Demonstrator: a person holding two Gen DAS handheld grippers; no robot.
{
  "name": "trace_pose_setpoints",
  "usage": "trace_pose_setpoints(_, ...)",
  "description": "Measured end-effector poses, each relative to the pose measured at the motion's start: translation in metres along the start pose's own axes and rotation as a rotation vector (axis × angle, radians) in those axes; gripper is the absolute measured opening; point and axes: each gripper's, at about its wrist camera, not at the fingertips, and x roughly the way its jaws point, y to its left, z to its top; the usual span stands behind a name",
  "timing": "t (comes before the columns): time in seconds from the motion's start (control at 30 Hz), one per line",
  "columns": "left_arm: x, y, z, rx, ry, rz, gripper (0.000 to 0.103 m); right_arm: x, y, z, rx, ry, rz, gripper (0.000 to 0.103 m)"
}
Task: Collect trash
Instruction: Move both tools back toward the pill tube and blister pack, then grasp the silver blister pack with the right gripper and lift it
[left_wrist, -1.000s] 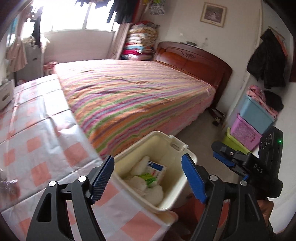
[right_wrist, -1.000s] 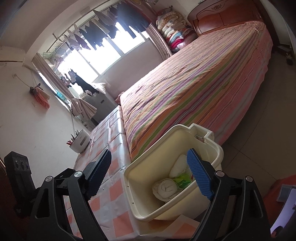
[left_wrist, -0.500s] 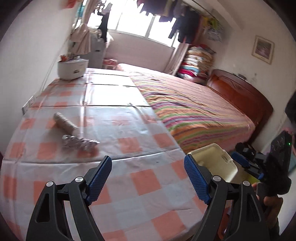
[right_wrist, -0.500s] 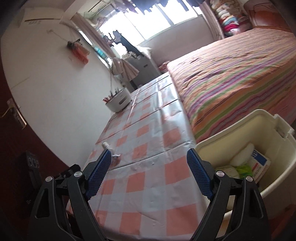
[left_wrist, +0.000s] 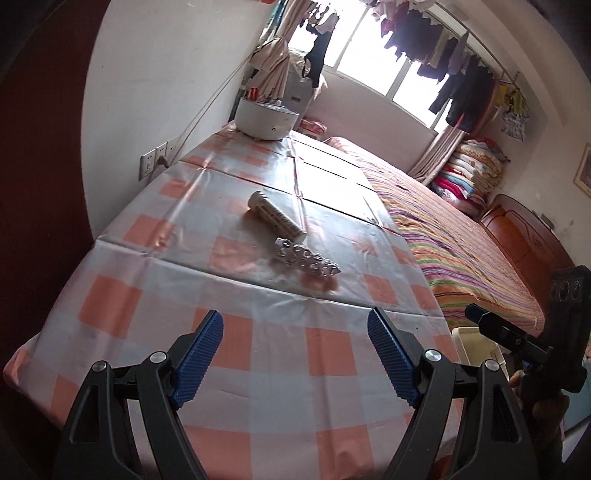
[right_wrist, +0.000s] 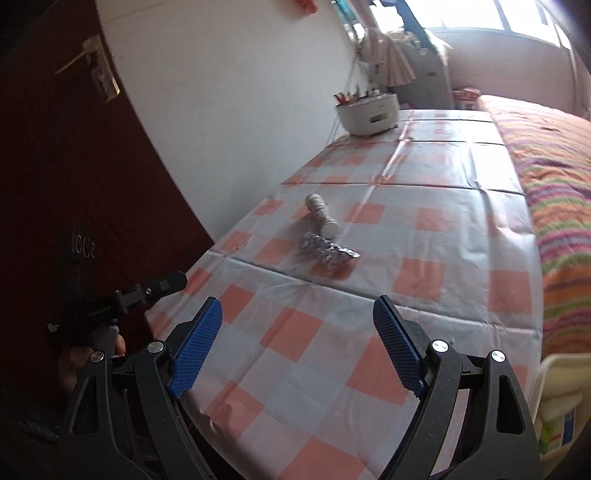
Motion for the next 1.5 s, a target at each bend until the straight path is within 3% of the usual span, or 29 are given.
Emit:
trace_pose_setpoints(0.23,-0.017,0.025,-0.003,-0.058,-0.029,0.038,0.078,0.079,0.017,0.038,-0.225,0.178,0.083,0.083)
trace_pose_setpoints(0.43,-0.021,0.035,-0.006,-0.077,-0.018,0.057,0.078,0.138,0.019,0.061,-0.363,0.280,0.052,0.083)
trace_pose_setpoints(0.73,-0.026,0.053,-0.007,-0.127,-0.020,0.066,0.078,0.205,-0.003,0.078,-0.399,0.436,0.024,0.081)
trace_pose_setpoints(1.0,-0.027,0.059,-0.009,-0.145,-0.011,0.073,0.078,0.219,0.001,0.076,-0.424,0.490,-0.009,0.080)
trace_pose_setpoints(1.27,-0.026,0.060,-0.013,-0.155,0.011,0.075,0.078,0.235,0.005,0.068,-0.448,0.518,-0.036,0.065)
trace_pose_setpoints(1.4,-0.028,0.059,-0.014,-0.156,0.008,0.075,0.078,0.230,0.007,0.070,-0.466,0.510,-0.072,0.042)
trace_pose_setpoints(1.5,-0.027,0.058,-0.014,-0.154,0.013,0.075,0.078,0.222,0.005,0.067,-0.455,0.489,-0.084,0.033)
